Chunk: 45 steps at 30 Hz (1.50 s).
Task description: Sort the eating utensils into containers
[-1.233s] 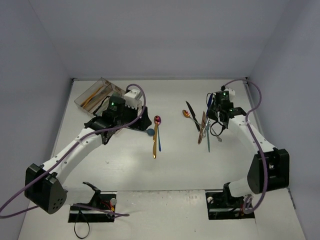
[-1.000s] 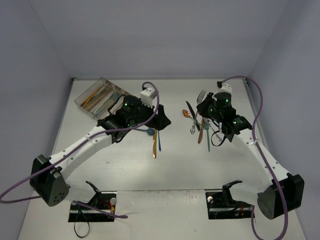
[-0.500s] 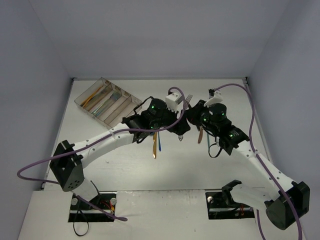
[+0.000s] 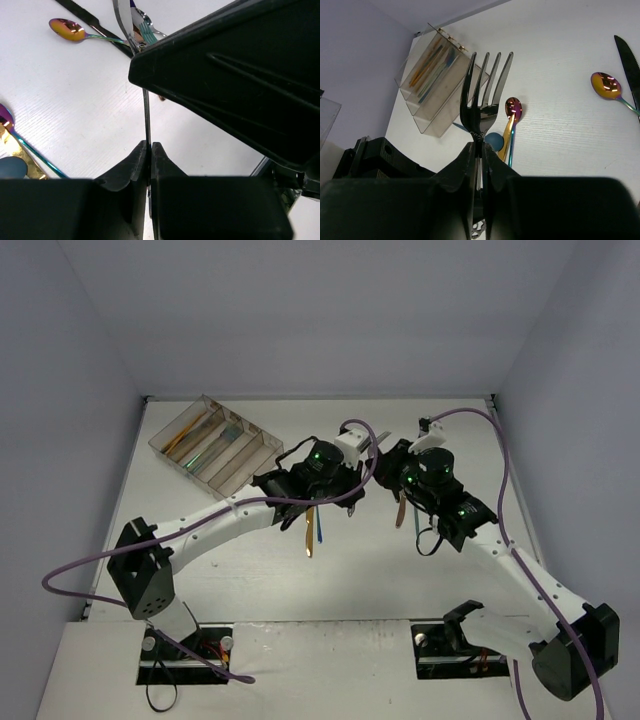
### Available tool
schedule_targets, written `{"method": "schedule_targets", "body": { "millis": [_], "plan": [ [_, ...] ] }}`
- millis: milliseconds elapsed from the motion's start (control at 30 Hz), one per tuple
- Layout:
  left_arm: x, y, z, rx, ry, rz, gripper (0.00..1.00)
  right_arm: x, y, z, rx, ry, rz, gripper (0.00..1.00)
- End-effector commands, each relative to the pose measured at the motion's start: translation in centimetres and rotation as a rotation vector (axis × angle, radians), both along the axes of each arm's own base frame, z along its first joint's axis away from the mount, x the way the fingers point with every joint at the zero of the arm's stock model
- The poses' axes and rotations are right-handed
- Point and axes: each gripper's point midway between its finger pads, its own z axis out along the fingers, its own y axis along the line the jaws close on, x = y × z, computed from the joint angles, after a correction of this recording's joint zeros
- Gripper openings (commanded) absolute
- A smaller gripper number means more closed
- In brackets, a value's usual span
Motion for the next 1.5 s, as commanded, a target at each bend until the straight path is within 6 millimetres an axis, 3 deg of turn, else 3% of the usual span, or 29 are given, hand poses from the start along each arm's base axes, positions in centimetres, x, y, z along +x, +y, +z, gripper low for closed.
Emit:
{"method": "schedule_targets", "body": {
  "millis": [0, 100, 200, 300, 367, 500, 667, 767, 833, 967, 1000, 1133, 1333, 1467],
  "plan": [
    [1.0, 1.4, 3.9, 0.0, -0.128, 0.02, 0.0, 0.5, 0.5, 3.0, 0.046, -0.109, 0.005, 0.27],
    [2.2, 4.0, 3.4, 0.074, -0.163, 0.045, 0.0, 0.5, -0.2, 2.5, 0.02, -0.118, -0.017, 0.44],
    [4.4, 8.0, 3.1, 0.141, -0.19, 0.095, 0.0, 0.3, -1.1, 2.3, -0.007, -0.133, -0.038, 0.5],
    [6.3, 12.1, 3.0, 0.212, -0.229, 0.114, 0.0, 0.2, -2.2, 1.6, -0.048, -0.129, -0.073, 0.51],
    [8.6, 16.0, 2.9, 0.289, -0.265, 0.155, 0.0, 0.1, -3.3, 1.1, -0.095, -0.127, -0.1, 0.52],
    [11.7, 21.7, 2.6, 0.486, -0.335, 0.101, 0.0, -0.3, -4.9, -0.6, -0.168, -0.107, -0.13, 0.53],
    [16.5, 29.0, 0.3, 0.605, -0.281, 0.112, 0.0, -0.6, -6.0, -2.9, -0.205, -0.065, -0.133, 0.53],
    [19.2, 32.1, 0.2, 0.627, -0.28, 0.14, 0.0, -0.5, -6.7, -4.0, -0.222, -0.04, -0.135, 0.53],
    [20.9, 34.8, -1.4, 0.661, -0.25, 0.152, 0.0, -0.4, -7.1, -4.5, -0.23, -0.027, -0.133, 0.53],
    [23.5, 37.2, -2.5, 0.658, -0.247, 0.139, 0.0, -0.1, -8.2, -5.4, -0.241, 0.003, -0.129, 0.53],
    [23.9, 38.9, -2.7, 0.661, -0.235, 0.163, 0.0, -0.1, -8.3, -5.6, -0.241, 0.01, -0.126, 0.53],
    [25.7, 41.6, -4.0, 0.683, -0.214, 0.188, 0.0, 0.0, -8.7, -6.3, -0.249, 0.036, -0.128, 0.53],
    [27.1, 42.9, -6.8, 0.72, -0.183, 0.164, 0.0, 0.0, -8.7, -7.3, -0.249, 0.067, -0.129, 0.53],
    [26.9, 43.2, -9.1, 0.718, -0.133, 0.152, 0.0, 0.1, -8.7, -7.3, -0.24, 0.075, -0.136, 0.53]
  ]
}}
